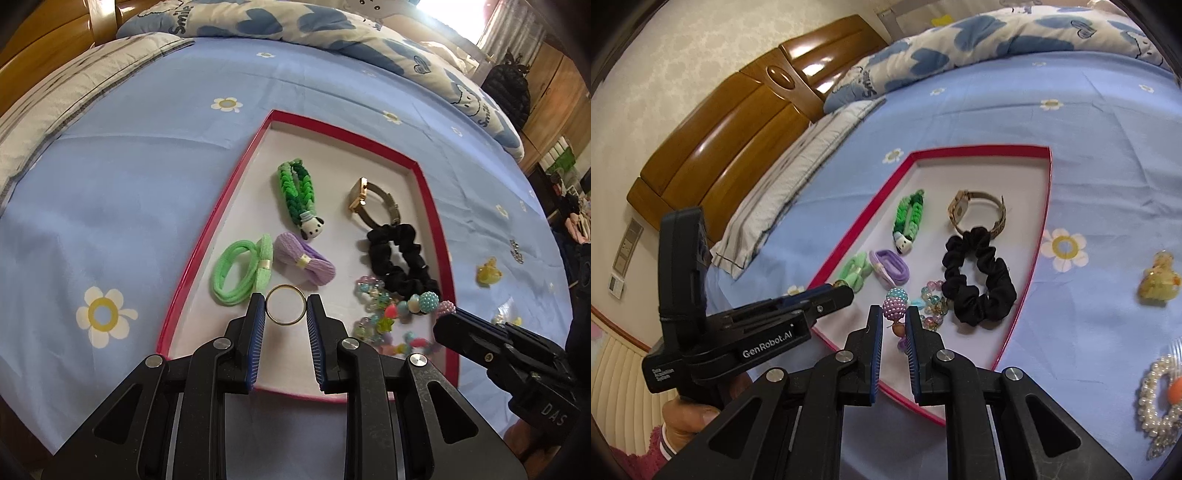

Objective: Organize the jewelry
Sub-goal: 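Carry the gold ring and beaded bracelet into the red tray and open both tools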

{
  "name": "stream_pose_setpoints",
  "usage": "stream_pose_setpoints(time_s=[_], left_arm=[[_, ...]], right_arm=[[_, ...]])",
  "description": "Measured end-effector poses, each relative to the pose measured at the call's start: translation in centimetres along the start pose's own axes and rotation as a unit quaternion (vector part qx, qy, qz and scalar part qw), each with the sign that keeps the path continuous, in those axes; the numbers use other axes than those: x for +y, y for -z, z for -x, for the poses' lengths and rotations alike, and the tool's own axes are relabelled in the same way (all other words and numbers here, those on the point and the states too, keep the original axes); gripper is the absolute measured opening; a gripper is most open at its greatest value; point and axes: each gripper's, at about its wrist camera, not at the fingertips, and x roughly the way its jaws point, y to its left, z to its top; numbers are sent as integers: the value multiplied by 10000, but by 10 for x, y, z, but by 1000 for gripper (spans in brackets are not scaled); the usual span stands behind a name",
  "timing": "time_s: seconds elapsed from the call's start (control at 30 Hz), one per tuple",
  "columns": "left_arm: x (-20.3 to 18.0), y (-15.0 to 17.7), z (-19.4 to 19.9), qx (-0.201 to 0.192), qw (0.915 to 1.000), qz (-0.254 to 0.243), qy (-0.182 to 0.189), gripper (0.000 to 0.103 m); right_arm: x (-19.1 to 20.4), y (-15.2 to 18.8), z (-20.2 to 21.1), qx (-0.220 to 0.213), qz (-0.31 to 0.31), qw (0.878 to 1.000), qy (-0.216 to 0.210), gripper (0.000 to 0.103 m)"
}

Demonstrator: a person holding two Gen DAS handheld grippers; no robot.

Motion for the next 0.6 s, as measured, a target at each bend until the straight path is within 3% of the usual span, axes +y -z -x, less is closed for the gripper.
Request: stream_pose_setpoints(time_s=[0.6], left_arm=[[-16, -1, -27, 245, 9984, -377, -339, 21]], right_arm=[[-27, -2, -21, 322, -115, 9987, 368, 13]])
